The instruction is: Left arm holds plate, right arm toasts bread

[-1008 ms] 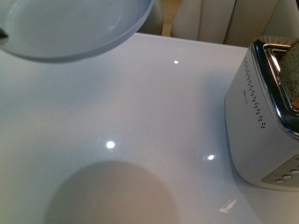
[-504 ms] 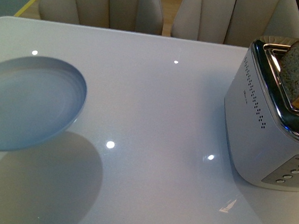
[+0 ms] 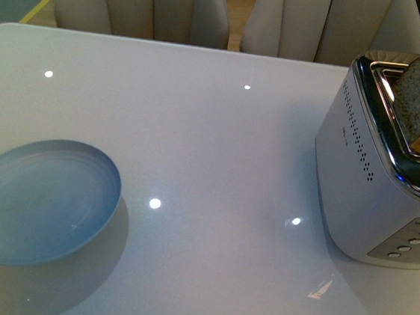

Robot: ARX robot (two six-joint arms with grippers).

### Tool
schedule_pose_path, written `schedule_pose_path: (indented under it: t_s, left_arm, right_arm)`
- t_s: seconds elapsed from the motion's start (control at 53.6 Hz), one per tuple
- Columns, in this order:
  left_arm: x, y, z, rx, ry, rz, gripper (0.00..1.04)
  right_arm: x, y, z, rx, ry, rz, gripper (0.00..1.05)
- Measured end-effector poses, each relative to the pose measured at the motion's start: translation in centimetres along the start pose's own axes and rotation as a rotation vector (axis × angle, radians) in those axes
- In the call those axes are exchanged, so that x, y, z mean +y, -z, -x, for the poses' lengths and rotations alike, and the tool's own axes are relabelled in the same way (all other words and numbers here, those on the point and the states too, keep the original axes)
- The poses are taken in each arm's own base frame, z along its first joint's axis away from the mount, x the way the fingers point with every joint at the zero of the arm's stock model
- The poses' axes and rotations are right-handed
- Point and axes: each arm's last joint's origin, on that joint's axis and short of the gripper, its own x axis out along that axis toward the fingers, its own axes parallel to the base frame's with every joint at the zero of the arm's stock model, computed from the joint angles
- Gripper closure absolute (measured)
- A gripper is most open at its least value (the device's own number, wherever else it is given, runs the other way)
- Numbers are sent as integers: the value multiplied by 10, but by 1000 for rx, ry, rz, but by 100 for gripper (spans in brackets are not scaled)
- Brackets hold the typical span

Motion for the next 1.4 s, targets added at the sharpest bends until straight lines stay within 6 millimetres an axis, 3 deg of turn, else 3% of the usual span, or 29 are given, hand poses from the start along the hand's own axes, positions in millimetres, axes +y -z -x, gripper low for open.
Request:
schedule_pose_path:
  t_s: [0.317,0.691,1.12,1.325,1.4]
  left_arm:
    - [15,11,-21,10,5,-17,102]
    - [20,16,-27,5,12,-26,101]
    - [17,12,-22,-8,15,-32,41]
    - [13,8,-2,-38,0,-24,8]
    - [5,2,12,-72,13,-33,8]
  right_arm:
    - [0,0,0,0,0,0,9]
    - [0,0,0,0,0,0,9]
    - [0,0,0,0,0,0,9]
    - [0,0,0,0,0,0,9]
    - [0,0,0,0,0,0,9]
